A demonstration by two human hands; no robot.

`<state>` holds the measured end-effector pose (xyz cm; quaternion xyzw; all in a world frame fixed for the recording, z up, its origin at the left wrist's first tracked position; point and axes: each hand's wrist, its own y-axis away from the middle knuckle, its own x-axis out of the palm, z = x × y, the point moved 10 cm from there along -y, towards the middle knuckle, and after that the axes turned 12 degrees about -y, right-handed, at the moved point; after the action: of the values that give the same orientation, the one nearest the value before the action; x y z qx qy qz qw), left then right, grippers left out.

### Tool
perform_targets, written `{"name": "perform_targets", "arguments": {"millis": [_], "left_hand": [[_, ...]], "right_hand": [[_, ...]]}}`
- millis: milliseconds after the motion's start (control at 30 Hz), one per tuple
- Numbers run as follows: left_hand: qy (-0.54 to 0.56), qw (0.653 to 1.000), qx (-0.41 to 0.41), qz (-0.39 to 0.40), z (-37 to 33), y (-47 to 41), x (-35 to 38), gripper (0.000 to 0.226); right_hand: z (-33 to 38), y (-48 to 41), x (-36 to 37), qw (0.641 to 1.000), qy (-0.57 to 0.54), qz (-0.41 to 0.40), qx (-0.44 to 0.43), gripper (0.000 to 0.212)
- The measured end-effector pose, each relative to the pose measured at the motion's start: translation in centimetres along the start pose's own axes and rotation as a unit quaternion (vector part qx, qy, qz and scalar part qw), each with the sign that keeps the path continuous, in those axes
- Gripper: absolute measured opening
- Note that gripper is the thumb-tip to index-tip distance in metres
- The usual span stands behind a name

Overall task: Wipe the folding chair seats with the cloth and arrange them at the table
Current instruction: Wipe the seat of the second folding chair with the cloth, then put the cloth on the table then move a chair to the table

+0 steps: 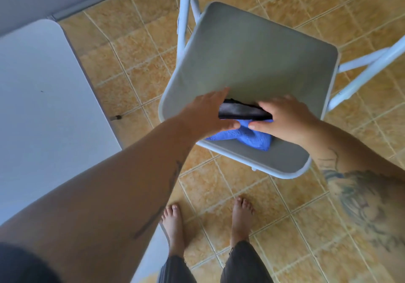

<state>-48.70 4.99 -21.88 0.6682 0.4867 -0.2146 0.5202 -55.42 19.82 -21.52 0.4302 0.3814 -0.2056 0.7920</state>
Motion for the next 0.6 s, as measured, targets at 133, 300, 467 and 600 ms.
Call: {"name": "perform_targets", "arguments": {"millis": [133, 300, 467, 600], "left_hand": [[-0.077, 0.993, -0.082, 0.027, -0.1, -0.3, 1.5, 0.095], [-0.041, 0.989, -0.14, 0.014, 0.7, 2.1, 0.6, 0.046], [0.107, 0.974, -0.198, 0.002, 3.0, 9.1, -1.7, 0.033], [0.195, 0.948, -0.25, -0.035, 6.7, 18.4, -3.6, 0.036]], "right_hand": [[1.3, 0.2, 0.3, 0.999, 0.024, -0.003, 0.035, 0.041], [2.3, 2.0, -0.6, 0.989, -0.131, -0.068, 0.022, 0.039], [6.2, 4.2, -0.3, 0.927, -0.371, -0.061, 0.003, 0.039], [13.6, 6.3, 1.4, 0.853, -0.52, 0.001, -0.043, 0.049]]}}
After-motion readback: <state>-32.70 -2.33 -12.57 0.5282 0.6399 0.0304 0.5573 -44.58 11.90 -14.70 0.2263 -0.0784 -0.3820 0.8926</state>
